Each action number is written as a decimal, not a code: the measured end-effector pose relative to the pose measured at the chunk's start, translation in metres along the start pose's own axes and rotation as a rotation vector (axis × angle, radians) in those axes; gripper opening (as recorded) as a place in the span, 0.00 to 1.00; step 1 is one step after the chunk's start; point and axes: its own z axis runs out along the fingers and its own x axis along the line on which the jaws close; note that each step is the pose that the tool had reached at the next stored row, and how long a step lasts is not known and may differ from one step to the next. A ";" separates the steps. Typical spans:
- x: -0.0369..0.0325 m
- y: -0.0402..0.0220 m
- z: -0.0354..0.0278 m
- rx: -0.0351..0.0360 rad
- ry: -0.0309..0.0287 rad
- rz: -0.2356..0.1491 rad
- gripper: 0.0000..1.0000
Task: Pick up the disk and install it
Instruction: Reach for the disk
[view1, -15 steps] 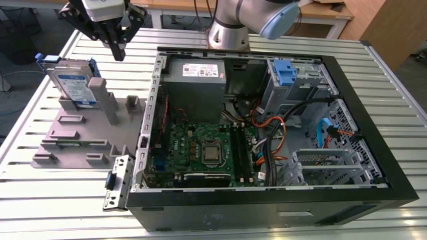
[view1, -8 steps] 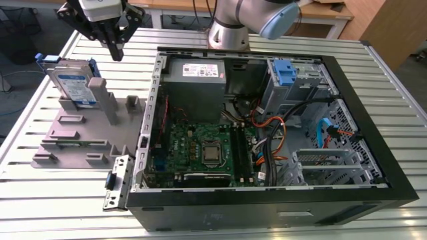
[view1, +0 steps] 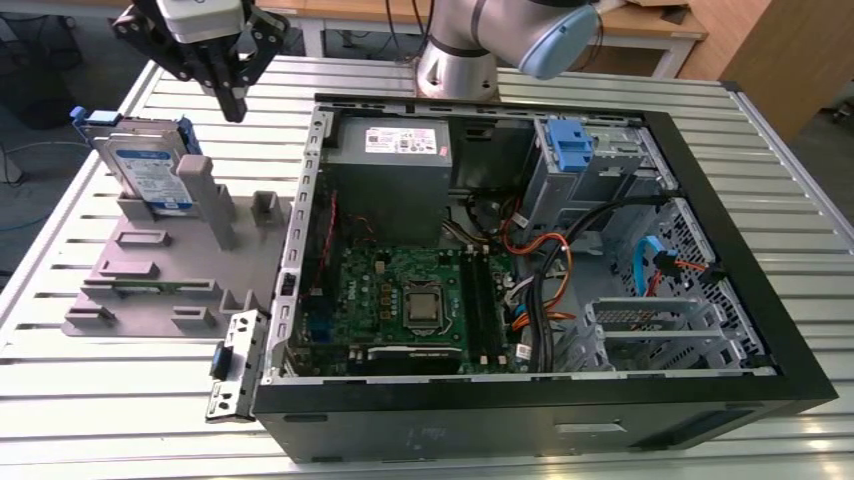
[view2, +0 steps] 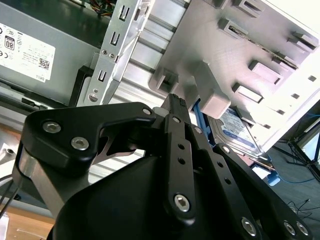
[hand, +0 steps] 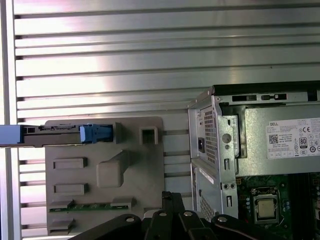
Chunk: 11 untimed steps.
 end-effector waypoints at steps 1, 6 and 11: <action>0.0007 -0.0001 0.0000 0.0000 0.0000 0.000 0.11; 0.0073 -0.0006 0.0002 -0.0002 0.0000 0.000 0.11; 0.0128 -0.0010 0.0006 -0.0003 0.0000 0.000 0.11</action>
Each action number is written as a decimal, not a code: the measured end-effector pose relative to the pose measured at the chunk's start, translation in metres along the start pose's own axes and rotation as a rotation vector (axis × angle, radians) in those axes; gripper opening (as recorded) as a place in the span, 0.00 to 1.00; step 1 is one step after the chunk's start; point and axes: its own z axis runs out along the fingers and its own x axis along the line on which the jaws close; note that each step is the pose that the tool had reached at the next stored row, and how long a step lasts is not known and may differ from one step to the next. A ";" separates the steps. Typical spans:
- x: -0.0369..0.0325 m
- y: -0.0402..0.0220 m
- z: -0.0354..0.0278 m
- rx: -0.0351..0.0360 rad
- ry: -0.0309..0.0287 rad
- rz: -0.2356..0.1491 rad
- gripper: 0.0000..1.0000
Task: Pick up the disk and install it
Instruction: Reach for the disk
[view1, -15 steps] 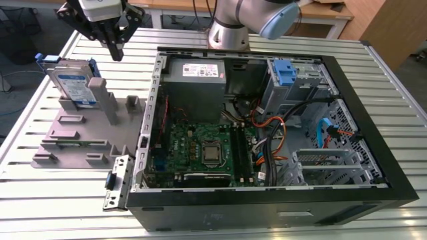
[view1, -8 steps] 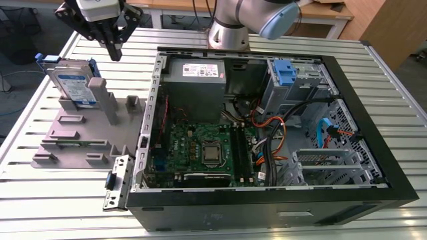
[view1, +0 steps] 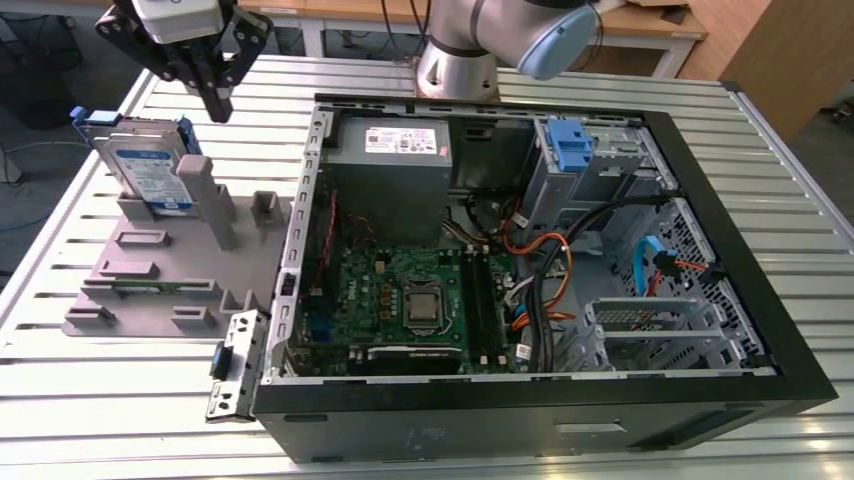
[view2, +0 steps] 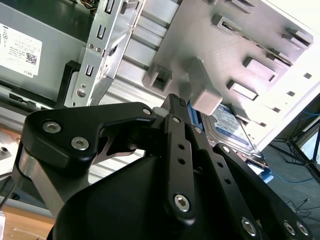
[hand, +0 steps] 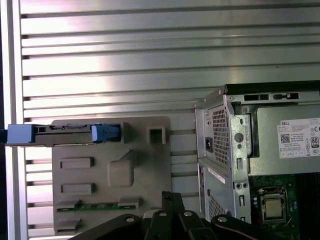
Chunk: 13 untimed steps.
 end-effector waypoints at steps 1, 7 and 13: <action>0.0002 0.0000 0.0000 0.0000 0.0000 0.000 0.11; 0.0013 -0.0001 0.0000 -0.0002 0.0000 0.000 0.11; 0.0041 -0.0003 0.0000 -0.0002 0.0001 0.000 0.11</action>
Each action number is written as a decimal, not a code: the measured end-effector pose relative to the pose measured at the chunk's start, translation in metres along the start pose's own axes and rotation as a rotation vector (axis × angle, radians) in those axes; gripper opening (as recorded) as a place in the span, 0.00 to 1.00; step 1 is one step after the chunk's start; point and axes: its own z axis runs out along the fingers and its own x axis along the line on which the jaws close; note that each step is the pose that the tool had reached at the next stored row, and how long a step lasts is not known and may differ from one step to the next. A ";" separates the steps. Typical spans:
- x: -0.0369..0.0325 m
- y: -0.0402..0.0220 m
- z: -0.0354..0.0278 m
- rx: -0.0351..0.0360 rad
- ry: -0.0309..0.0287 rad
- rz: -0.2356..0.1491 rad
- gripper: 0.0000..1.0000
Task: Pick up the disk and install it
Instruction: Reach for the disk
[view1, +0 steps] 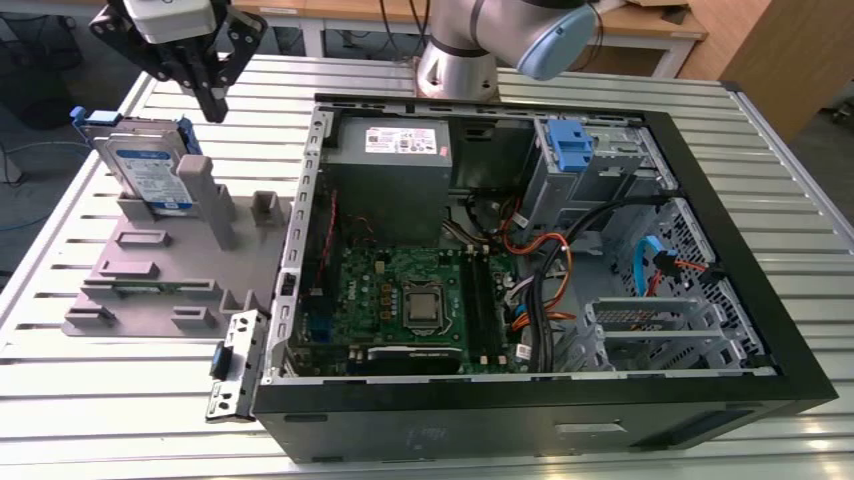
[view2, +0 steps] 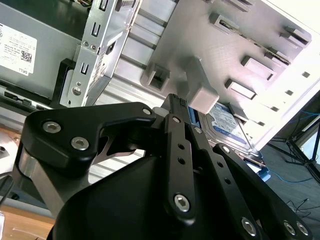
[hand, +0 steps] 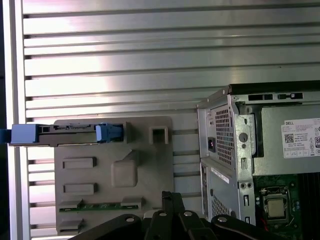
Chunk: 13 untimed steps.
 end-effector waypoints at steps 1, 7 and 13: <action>0.0001 0.0000 0.0000 0.0000 0.0000 0.000 0.11; 0.0043 -0.0003 0.0000 0.0000 0.0000 0.000 0.11; 0.0143 -0.0011 0.0001 0.0000 0.0000 0.000 0.11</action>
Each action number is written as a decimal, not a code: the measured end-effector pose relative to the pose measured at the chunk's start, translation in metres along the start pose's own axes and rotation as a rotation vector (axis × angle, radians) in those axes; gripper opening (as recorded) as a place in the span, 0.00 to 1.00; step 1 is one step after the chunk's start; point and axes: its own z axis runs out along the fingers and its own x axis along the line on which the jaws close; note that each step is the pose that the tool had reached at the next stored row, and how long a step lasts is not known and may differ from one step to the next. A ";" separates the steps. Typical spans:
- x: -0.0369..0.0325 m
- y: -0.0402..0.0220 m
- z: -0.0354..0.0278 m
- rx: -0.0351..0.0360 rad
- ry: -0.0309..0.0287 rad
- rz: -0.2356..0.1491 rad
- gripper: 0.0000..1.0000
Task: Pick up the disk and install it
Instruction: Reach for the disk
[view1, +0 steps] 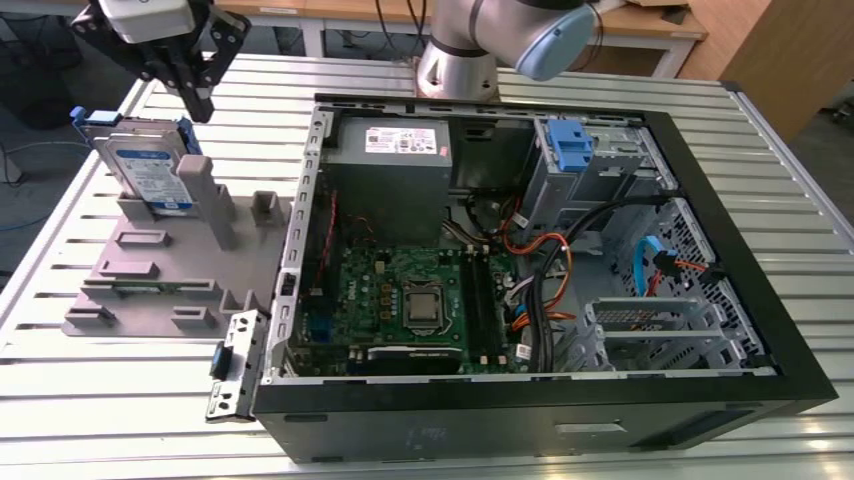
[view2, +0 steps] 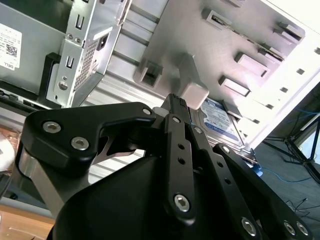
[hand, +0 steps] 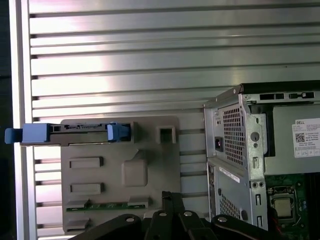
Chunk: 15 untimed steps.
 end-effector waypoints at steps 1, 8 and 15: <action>0.0018 -0.0001 0.0000 0.0000 0.0000 0.000 0.11; 0.0151 -0.0011 0.0000 0.0001 0.0001 0.000 0.11; 0.0249 -0.0019 0.0001 0.0000 0.0000 0.000 0.11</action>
